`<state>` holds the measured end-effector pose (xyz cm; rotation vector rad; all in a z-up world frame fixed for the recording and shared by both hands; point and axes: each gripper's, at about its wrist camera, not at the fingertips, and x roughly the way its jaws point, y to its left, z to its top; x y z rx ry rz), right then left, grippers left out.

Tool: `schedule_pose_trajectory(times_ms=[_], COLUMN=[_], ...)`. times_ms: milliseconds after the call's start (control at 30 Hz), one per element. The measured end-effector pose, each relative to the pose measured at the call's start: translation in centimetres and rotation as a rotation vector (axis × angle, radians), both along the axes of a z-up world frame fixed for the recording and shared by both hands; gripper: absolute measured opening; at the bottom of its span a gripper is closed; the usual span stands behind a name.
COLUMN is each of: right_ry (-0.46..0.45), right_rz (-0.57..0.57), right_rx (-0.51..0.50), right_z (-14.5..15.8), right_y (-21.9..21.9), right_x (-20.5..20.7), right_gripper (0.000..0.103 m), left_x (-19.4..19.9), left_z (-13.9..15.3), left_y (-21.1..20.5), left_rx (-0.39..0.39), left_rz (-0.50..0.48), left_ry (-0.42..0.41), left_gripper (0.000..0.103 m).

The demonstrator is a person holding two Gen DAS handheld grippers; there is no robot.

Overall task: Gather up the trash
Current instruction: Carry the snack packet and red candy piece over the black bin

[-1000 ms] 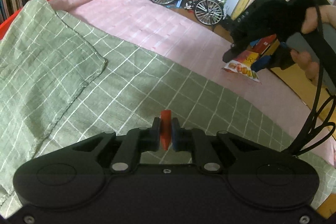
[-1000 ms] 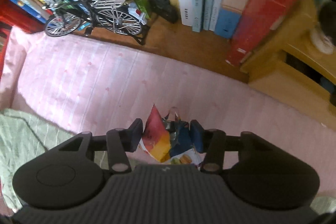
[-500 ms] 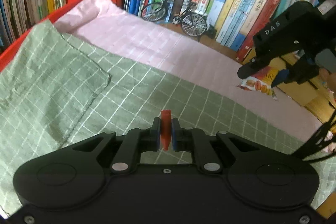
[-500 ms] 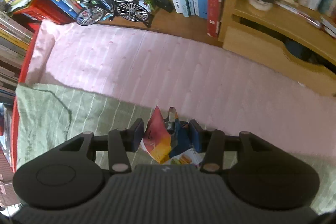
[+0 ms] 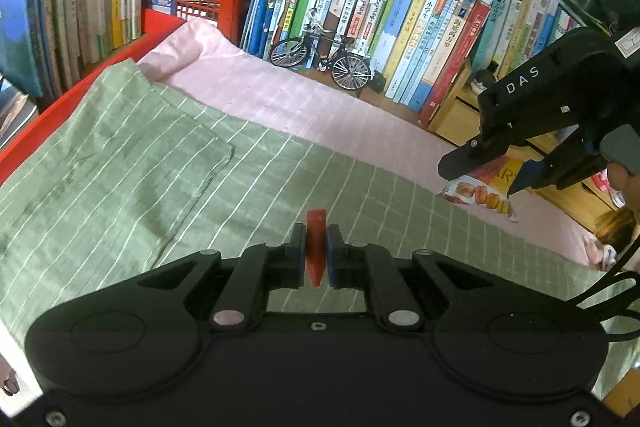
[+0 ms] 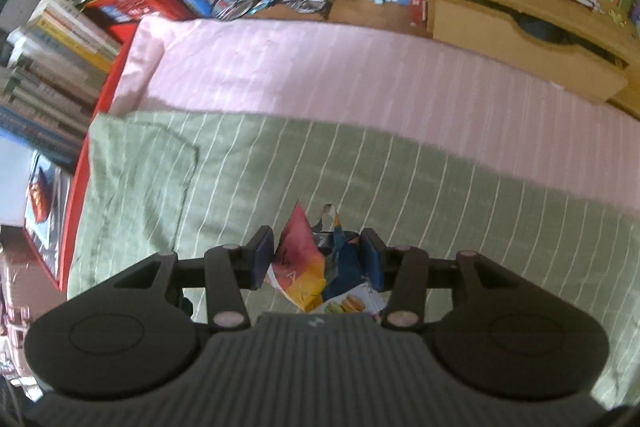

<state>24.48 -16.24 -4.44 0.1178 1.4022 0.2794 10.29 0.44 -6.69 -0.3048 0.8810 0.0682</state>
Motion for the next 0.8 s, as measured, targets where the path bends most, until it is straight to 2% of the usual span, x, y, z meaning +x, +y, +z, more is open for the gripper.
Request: schedule_pose_trajectory(times_ms=[500, 800], right_ry=[-0.025, -0.031], right_rz=[0.016, 0.040], right_rx=[0.015, 0.025], right_z=[3.1, 2.1], right_y=[2.8, 5.7], right_x=[-10.2, -17.8], right_gripper=[0.052, 0.052], left_x=[-10.3, -17.3], left_z=[2.7, 2.2], left_y=[2.8, 5.1], left_rx=[0.029, 0.038], left_rz=[-0.036, -0.046], left_ry=[-0.011, 0.018], left_gripper=[0.009, 0.009])
